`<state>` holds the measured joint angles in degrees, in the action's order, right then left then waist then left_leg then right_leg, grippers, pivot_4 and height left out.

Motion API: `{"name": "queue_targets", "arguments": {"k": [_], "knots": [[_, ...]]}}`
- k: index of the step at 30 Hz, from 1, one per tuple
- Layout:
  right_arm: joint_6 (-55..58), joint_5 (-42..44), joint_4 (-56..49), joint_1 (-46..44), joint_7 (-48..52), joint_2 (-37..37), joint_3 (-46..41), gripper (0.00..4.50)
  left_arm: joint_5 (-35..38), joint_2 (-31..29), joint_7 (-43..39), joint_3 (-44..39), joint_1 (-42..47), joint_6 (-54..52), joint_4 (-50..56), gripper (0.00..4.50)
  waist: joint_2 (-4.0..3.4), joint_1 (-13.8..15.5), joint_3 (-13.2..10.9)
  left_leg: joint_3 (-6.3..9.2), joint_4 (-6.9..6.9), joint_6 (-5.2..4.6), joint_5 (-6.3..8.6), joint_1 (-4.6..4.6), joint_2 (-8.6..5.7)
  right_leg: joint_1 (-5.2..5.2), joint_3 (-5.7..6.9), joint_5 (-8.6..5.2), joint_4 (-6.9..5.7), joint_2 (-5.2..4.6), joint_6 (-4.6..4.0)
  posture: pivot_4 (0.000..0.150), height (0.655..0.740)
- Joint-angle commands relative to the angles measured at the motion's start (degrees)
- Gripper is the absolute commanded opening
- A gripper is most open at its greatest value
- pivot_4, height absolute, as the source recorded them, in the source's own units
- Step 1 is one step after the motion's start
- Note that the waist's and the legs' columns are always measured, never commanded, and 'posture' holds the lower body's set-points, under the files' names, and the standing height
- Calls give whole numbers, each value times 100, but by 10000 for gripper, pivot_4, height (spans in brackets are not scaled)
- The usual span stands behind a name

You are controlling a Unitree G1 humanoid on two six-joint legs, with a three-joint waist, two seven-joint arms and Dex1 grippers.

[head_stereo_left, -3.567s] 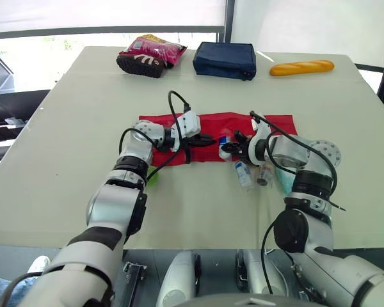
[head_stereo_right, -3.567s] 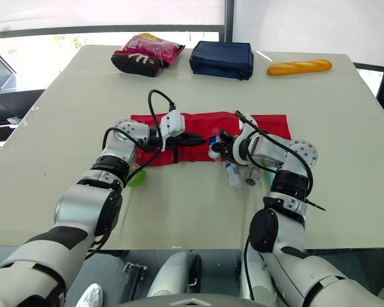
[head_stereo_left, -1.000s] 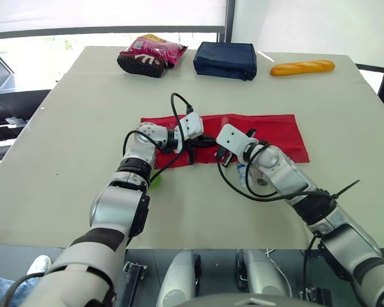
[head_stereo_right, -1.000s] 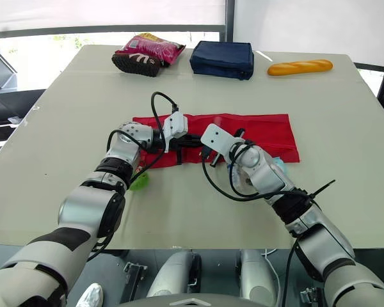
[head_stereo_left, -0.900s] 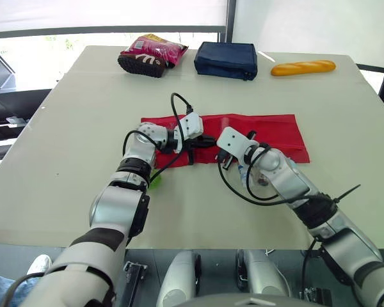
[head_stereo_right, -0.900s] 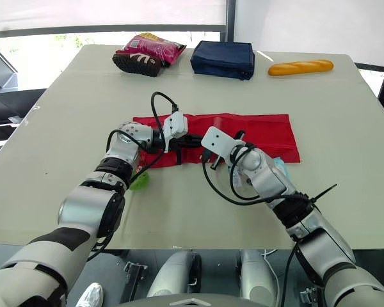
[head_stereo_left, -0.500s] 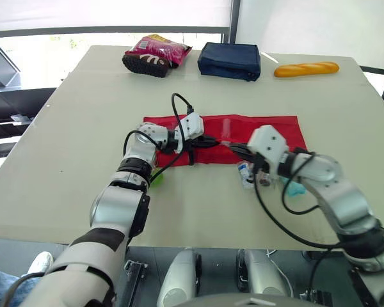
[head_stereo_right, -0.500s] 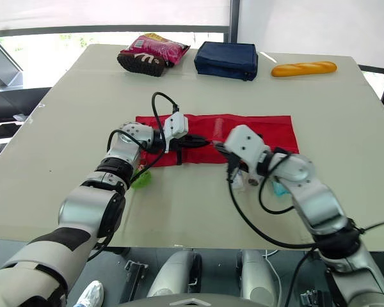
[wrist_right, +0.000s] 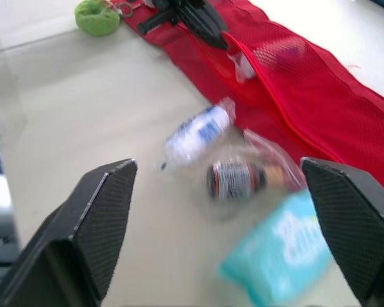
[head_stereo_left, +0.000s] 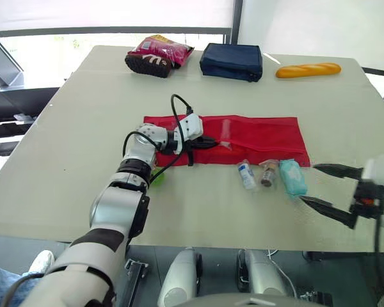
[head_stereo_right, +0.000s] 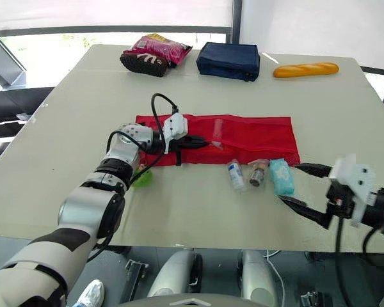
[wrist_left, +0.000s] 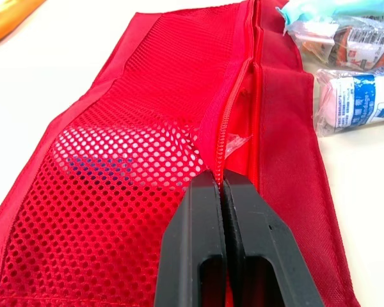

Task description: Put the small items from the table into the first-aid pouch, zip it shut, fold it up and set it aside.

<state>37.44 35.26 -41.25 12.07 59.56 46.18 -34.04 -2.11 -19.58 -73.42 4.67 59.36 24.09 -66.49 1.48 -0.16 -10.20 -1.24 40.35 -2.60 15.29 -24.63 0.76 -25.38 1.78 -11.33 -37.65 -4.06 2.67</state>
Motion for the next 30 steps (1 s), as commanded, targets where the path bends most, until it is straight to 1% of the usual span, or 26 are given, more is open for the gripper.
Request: {"name": "queue_targets", "arguments": {"k": [1, 4, 7, 9, 14, 19, 22, 25, 26, 30], "knots": [[-216, 339, 12, 649, 632, 153, -1528, 44049, 38, -27, 11, -33, 66, 60, 29, 0, -2, 37, 1, 2, -1, 0, 0, 1, -3, 1, 0, -1, -1, -1, -1, 1500, 7164], [-439, 422, 139, 1047, 965, 134, -2170, 44049, 32, -25, -3, -29, 92, 67, 5, 0, 1, 71, 1, -2, 0, 0, 0, -2, -3, 2, -1, 0, 7, -1, -1, 1500, 7164], [-574, 515, 201, 1287, 1113, 66, -2517, 44049, 25, -22, -5, -28, 145, 61, -27, 0, 1, 95, 1, 1, 0, 0, 0, -1, -4, 4, 0, 0, 6, -2, 0, 1500, 7164], [-633, 569, 209, 1342, 1084, 69, -2536, 44049, 26, -17, 2, -31, 173, 55, -38, 0, 1, 93, 1, -1, 0, 0, 0, 0, -3, 4, -1, 0, 6, -1, 0, 1500, 7164], [-738, 626, 32, 1225, 667, 12, -2028, 44049, 38, -1, 2, -35, 190, 47, -15, 0, 1, 93, 1, 0, 0, 0, 0, 0, -3, 4, -2, -1, 5, -2, 0, 1500, 7164], [-731, 529, -353, 949, -113, -152, -1051, 44049, 94, 11, -91, -42, 147, 29, 117, 0, 1, 94, 1, 0, 0, 0, 0, 0, -3, 3, -2, 0, 4, -2, -1, 1500, 7164], [-841, 413, -446, 862, -337, -242, -553, 44049, 100, -2, -116, -44, 137, 22, 133, 0, 1, 98, 1, 1, 1, 0, 0, -2, -6, 3, -2, 0, 3, -4, -2, 1500, 7164], [-942, 122, -529, 688, -610, -236, 66, 44049, 93, -26, -114, -49, 145, 13, 124, 0, 1, 95, 1, 0, 3, 0, 0, -2, -8, 3, -2, 0, 4, -4, -1, 1500, 7164], [-893, 68, -569, 584, -769, -246, 313, 44049, 93, -29, -113, -49, 147, 10, 125, 0, 1, 91, 1, 0, 3, 0, 0, -2, -8, 3, -2, 0, 4, -4, -1, 1500, 7164], [-793, -667, -563, -62, -1532, -316, 1683, 44049, 90, -14, -108, -42, 176, 0, 129, 0, 0, 88, 1, 0, 4, 1, 0, 0, -5, 2, -2, 0, 0, -1, -2, 1500, 7164]]}}
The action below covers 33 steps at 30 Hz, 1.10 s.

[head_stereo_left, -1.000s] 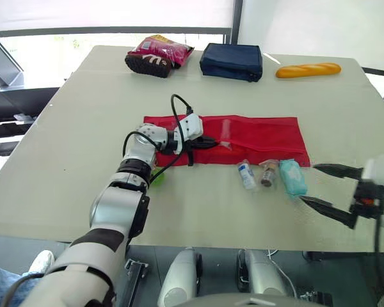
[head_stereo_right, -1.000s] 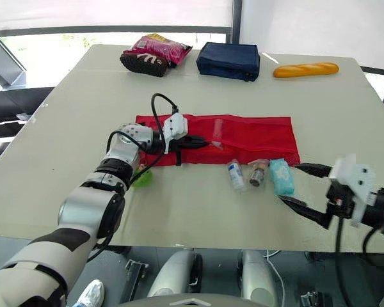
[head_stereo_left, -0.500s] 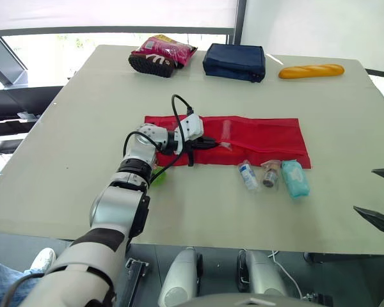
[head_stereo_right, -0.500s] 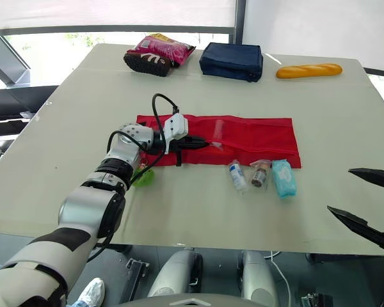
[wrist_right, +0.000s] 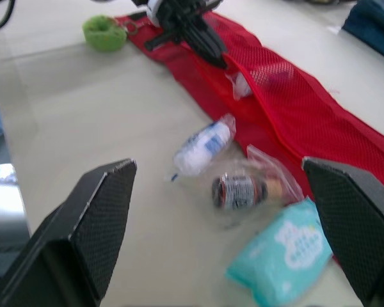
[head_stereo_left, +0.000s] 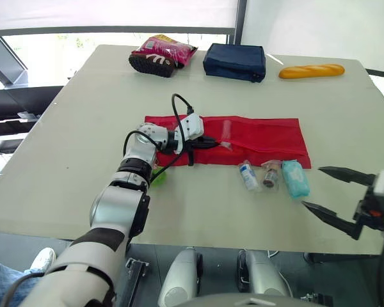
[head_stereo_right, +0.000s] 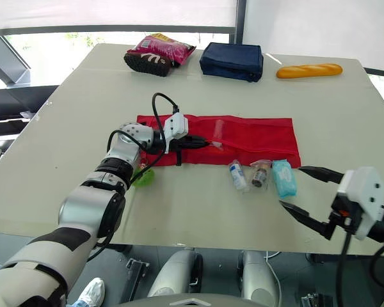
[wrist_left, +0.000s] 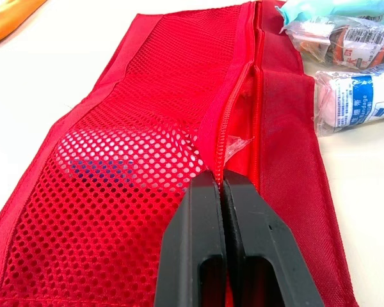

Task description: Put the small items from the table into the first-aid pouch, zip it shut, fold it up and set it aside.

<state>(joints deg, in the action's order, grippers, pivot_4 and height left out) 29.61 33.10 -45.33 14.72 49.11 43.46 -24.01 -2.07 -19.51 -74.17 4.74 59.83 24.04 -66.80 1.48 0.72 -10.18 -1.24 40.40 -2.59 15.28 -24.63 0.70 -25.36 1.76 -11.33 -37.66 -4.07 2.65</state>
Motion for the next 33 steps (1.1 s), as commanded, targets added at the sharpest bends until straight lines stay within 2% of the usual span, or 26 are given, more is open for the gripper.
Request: {"name": "queue_targets", "arguments": {"k": [1, 3, 9, 16, 17, 18, 21, 23, 24, 26, 27, 33], "knots": [[102, -588, -125, -495, -660, -79, 1000, 44049, 87, -15, -33, -48, 137, -3, 159, 0, 1, 0, 0, 0, 0, 0, 0, 1, 0, 1, 0, 0, 0, 0, 0, 1500, 7164], [230, -1063, 16, -942, -1046, -216, 1815, 44049, 85, -13, -32, -49, 151, -3, 151, 0, 2, 6, 1, 0, 1, 0, 0, -2, -1, 0, 0, 0, 1, -1, 0, 1500, 7164], [1174, -1827, 458, -1934, -1989, -774, 3314, 44049, 79, 0, 3, -52, 170, -1, 157, 0, 12, 0, 4, 3, 3, 0, 0, -7, -3, -2, 4, 0, 2, 0, -2, 1500, 7164], [2026, -2160, 761, -2400, -2388, -1060, 3828, 44049, 81, 11, 35, -57, 165, -10, 149, 0, 8, 1, 4, 1, 7, 0, 0, -10, -5, -2, 4, 1, 2, -2, -1, 1500, 7164], [2146, -2204, 755, -2431, -2409, -1044, 3889, 39005, 80, 13, 39, -57, 164, -6, 142, 0, 8, 1, 4, 0, 7, 0, 0, -8, -6, -2, 3, 1, 1, -3, -1, 1500, 7164], [2246, -2258, 752, -2456, -2423, -1010, 3947, 36954, 77, 16, 44, -56, 165, -3, 133, 0, 8, 2, 4, 3, 7, 0, 0, -8, -5, -2, 4, 1, -1, -1, -2, 1500, 7164], [2519, -2388, 664, -2488, -2419, -833, 4123, 26295, 73, 28, 58, -57, 179, 8, 97, 0, 8, 4, 4, 4, 7, -1, 0, -8, -4, -2, 6, 1, -2, -1, -2, 1500, 7164], [2642, -2358, 565, -2520, -2444, -877, 4055, 15993, 74, 32, 61, -59, 184, 11, 85, 0, 8, 7, 4, 4, 7, -1, 0, -8, -5, -2, 6, 1, -2, -2, -2, 1500, 7164], [2713, -2329, 518, -2541, -2465, -926, 3994, 12822, 75, 33, 62, -61, 186, 10, 80, 0, 8, 4, 4, 4, 7, -1, 0, -8, -5, -2, 6, 1, -1, -1, -2, 1500, 7164], [2838, -2276, 415, -2617, -2464, -971, 3892, 1828, 72, 36, 66, -62, 189, 14, 64, 0, 8, 0, 4, 4, 7, -1, 0, -8, -4, -2, 6, 1, -2, -1, -2, 1500, 7164], [2906, -2225, 384, -2664, -2492, -1069, 3814, 357, 72, 38, 65, -62, 189, 16, 60, 0, 9, 0, 4, 4, 7, -1, 0, -7, -4, -2, 5, 1, -2, -1, -1, 1500, 7164], [3749, -1772, 455, -3082, -2917, -2329, 3172, 357, 72, 75, 74, -63, 194, 24, 39, 0, 8, -9, 4, 6, 7, -1, 0, -6, -3, -2, 5, 1, -7, 0, -2, 1500, 7164]]}}
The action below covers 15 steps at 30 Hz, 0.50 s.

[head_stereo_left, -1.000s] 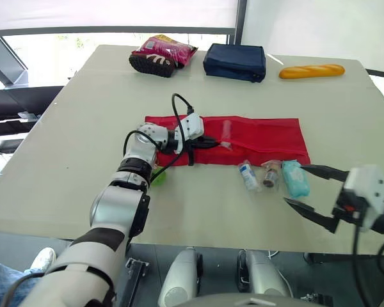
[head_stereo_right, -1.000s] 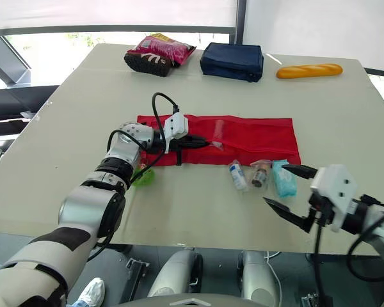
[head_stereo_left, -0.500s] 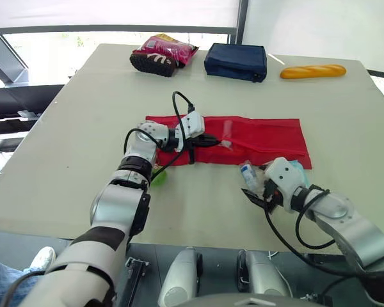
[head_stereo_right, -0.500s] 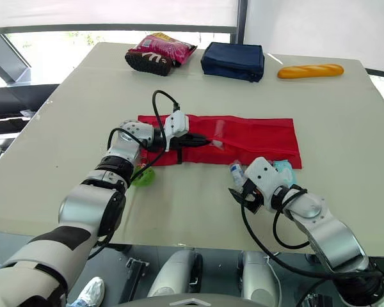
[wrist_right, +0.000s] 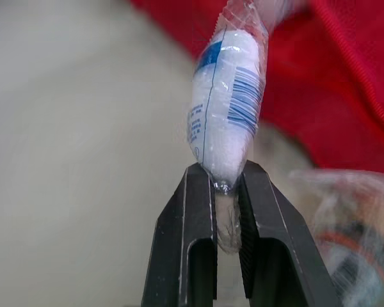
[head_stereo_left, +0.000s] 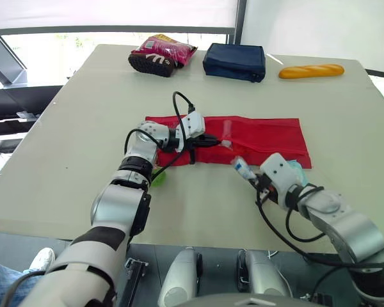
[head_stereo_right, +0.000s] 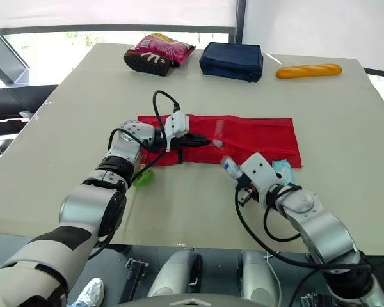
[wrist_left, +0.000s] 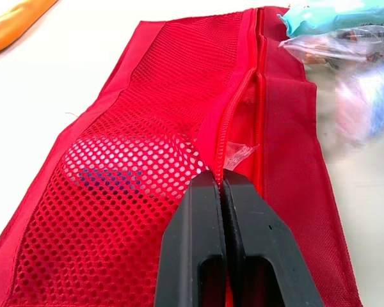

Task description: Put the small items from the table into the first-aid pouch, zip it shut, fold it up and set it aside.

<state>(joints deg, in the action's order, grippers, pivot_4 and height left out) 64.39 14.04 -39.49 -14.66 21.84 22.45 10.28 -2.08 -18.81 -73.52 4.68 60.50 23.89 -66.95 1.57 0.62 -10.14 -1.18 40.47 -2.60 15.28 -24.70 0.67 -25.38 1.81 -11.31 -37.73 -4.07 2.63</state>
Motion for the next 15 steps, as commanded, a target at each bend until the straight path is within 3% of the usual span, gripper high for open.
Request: {"name": "queue_targets", "arguments": {"k": [1, 15], "knots": [[382, 123, -53, -226, -272, -336, -262, 357, 74, 13, 13, -59, 128, 40, 53, 0, 0, 4, 0, 0, 0, 0, 0, -1, 0, 0, 0, 0, 0, 0, 0, 1500, 7164], [601, 78, 1187, -954, -795, -1057, -466, 357, 93, 52, 2, -68, 68, 57, 86, 0, -1, -23, 0, -1, -1, 0, 0, -1, -2, -3, 0, 0, -3, -1, 0, 1500, 7164]]}}
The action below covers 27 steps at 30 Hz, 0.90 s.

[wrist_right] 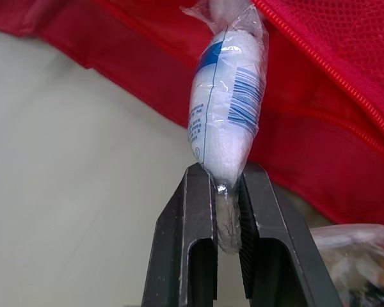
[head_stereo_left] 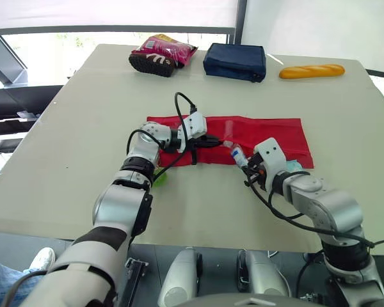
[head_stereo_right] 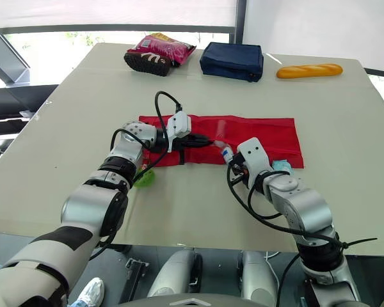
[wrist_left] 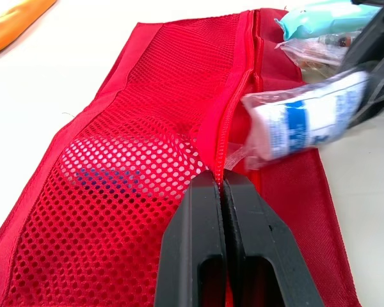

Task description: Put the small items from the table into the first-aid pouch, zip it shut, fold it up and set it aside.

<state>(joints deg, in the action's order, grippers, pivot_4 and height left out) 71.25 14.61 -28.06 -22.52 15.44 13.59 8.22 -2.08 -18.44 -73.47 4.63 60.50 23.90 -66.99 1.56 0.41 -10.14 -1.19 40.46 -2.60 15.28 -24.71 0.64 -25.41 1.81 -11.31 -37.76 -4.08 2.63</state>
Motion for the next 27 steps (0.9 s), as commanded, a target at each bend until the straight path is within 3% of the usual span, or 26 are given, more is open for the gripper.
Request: {"name": "queue_targets", "arguments": {"k": [1, 15, 20, 27], "knots": [[-94, 19, 114, -212, -204, -255, -329, 357, 97, 16, -11, -64, 62, 57, 100, 0, 0, -2, 0, 0, 0, 0, 0, 0, 0, -1, 0, 0, -1, 0, 0, 1500, 7164], [-283, 48, 987, -754, -862, -1341, -1058, 357, 119, 78, -83, -54, 33, 68, 155, 0, -1, -121, 0, -1, -2, 0, 0, -2, 0, -6, -3, 0, -9, 0, 0, 1500, 7164], [-232, 10, 948, -624, -703, -1057, -689, 357, 126, 91, -66, -74, 62, 64, 143, 0, -2, -124, 0, -1, -2, 0, 0, -1, 0, -8, -4, 0, -10, 0, 0, 1500, 7164], [-545, 20, 1118, -798, -1211, -1729, -1227, 357, 159, 118, -156, -69, -18, 75, 205, 0, -3, -126, 0, 0, -3, 0, 0, -1, 1, -9, -4, 0, -12, 1, 0, 1500, 7164]]}}
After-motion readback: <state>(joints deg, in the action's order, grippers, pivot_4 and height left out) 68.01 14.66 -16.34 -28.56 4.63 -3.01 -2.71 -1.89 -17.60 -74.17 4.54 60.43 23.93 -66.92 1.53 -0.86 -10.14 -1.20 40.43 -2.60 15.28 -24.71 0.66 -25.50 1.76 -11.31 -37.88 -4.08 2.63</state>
